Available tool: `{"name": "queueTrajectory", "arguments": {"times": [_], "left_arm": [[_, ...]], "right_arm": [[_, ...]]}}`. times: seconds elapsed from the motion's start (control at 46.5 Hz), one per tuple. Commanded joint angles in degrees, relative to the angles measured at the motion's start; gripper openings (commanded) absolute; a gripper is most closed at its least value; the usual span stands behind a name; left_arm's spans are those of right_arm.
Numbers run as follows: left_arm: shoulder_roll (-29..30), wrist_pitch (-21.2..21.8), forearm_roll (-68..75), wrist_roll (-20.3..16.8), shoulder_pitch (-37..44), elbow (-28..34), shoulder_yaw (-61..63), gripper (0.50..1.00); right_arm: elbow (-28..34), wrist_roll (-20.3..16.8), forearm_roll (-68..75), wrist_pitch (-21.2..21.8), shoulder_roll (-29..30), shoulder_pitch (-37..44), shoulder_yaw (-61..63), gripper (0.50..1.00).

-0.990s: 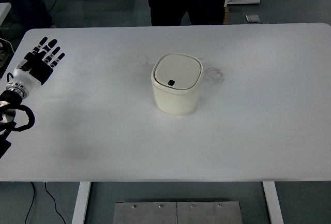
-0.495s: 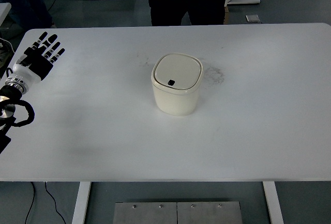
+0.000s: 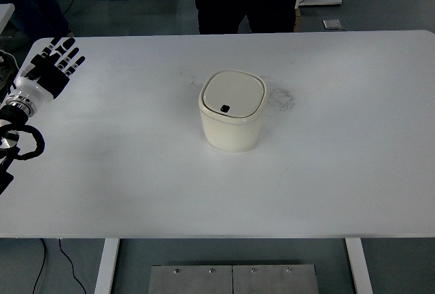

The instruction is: Open trash can

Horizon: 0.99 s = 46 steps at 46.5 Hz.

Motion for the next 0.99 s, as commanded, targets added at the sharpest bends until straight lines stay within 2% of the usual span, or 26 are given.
{"name": "queueTrajectory", "arguments": {"times": [0.0,0.172,0.301,0.581,0.818,0.969], "left_arm": [[-0.2,0.3,0.0,0.0,-0.4,-0.1,0.4,1.0],[1.4,0.3,0.0,0.0,-3.4,-0.2,3.2,1.0],[5.0,0.3,0.0,0.0,-7.6,-1.0,11.4,1.0],[13.5,0.4,0.0,0.0,-17.3,-18.8,31.3,1.0],[18.1,0.3,1.2,0.1,-25.8,-27.5,43.5,1.0],[19.2,-0.2,7.9,0.3,-31.4,-32.7,48.3,1.0]], "right_arm": [[0.0,0.0,0.0,0.0,0.0,0.0,0.0,0.991],[0.0,0.0,0.0,0.0,0.0,0.0,0.0,0.989],[0.0,0.0,0.0,0.0,0.0,0.0,0.0,0.991],[0.0,0.0,0.0,0.0,0.0,0.0,0.0,0.991],[0.0,0.0,0.0,0.0,0.0,0.0,0.0,0.991],[0.0,0.0,0.0,0.0,0.0,0.0,0.0,0.991]]}}
